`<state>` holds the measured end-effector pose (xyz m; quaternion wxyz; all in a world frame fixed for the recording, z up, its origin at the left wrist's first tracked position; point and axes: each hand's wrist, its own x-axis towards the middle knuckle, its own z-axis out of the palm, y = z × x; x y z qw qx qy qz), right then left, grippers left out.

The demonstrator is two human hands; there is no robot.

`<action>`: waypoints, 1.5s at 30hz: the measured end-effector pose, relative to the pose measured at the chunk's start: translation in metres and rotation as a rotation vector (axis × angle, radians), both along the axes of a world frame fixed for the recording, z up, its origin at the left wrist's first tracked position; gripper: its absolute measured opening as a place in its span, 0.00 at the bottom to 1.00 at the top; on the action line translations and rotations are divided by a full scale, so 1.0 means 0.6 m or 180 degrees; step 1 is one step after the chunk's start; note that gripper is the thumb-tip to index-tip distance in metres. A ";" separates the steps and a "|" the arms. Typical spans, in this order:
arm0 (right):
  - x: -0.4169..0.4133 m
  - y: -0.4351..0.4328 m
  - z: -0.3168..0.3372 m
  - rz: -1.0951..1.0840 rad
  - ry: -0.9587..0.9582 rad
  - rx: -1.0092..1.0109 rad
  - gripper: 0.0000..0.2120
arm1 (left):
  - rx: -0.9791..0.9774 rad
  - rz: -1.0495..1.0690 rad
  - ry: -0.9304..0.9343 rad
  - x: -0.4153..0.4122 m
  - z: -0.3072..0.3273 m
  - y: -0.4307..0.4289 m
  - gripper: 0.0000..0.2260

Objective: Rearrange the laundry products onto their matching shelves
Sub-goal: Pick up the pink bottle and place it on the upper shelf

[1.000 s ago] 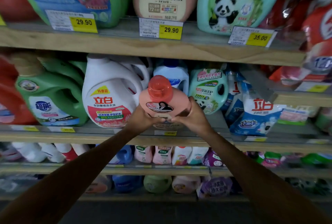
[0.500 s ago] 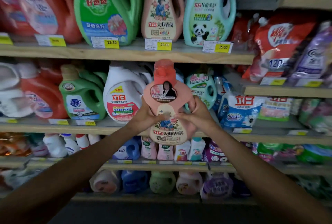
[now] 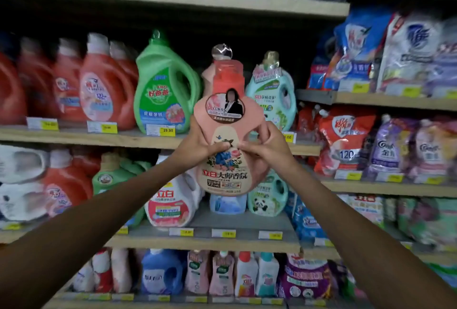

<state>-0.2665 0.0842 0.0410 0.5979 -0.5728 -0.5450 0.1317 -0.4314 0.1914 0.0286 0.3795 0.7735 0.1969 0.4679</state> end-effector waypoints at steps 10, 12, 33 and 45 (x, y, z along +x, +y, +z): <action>0.026 0.134 0.142 -0.0043 -0.0241 0.0530 0.23 | 0.0605 0.0171 -0.0120 0.026 0.155 0.124 0.39; 0.033 0.168 0.156 -0.0054 -0.0252 0.0619 0.23 | 0.0724 0.0223 -0.0126 0.036 0.172 0.155 0.38; 0.134 0.384 0.127 0.0047 0.0115 0.0519 0.18 | 0.0446 0.0286 -0.0076 0.133 0.152 0.354 0.32; 0.134 0.444 0.113 -0.0169 -0.0088 0.0311 0.27 | 0.0216 0.0597 -0.0321 0.151 0.113 0.364 0.27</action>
